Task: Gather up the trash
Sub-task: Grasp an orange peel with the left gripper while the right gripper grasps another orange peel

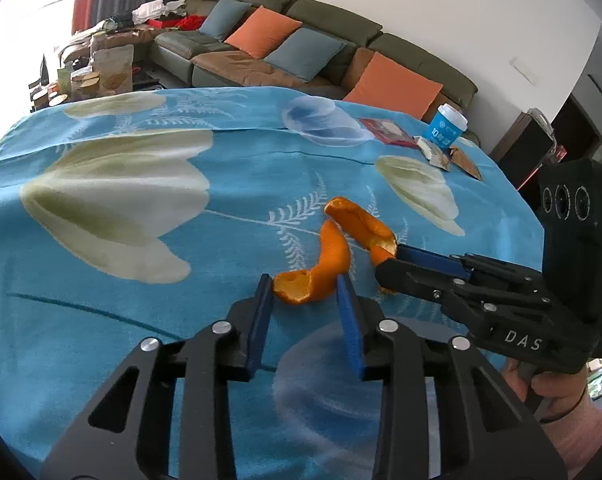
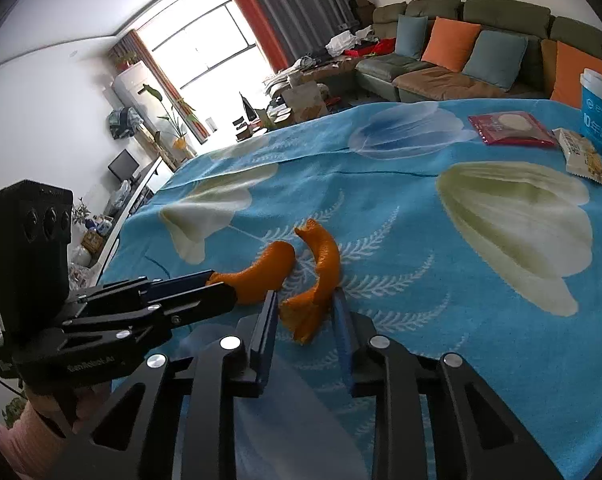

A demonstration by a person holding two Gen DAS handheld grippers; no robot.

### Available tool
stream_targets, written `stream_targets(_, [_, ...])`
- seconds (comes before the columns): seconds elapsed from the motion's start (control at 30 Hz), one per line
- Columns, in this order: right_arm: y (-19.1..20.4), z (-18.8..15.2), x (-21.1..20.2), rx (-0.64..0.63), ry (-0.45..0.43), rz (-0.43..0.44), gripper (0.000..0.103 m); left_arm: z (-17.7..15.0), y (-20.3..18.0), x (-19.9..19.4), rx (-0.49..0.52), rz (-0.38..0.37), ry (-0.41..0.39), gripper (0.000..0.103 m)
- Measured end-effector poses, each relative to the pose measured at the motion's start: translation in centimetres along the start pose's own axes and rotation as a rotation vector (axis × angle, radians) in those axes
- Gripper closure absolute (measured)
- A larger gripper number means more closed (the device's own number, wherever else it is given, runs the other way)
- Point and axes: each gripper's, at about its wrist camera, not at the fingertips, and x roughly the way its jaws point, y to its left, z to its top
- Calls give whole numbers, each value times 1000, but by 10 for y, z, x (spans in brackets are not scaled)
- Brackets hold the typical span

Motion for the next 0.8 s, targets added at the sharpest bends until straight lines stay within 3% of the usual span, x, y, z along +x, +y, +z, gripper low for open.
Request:
stream_targets(0.3, [3,1,-7,-7,-33,8,81,-7,-5,-16,18,19,-42,86])
stream_targets(0.8, [35,-1,-19,-83,-70,90,82,-37,11,-83,13,105,-151,88])
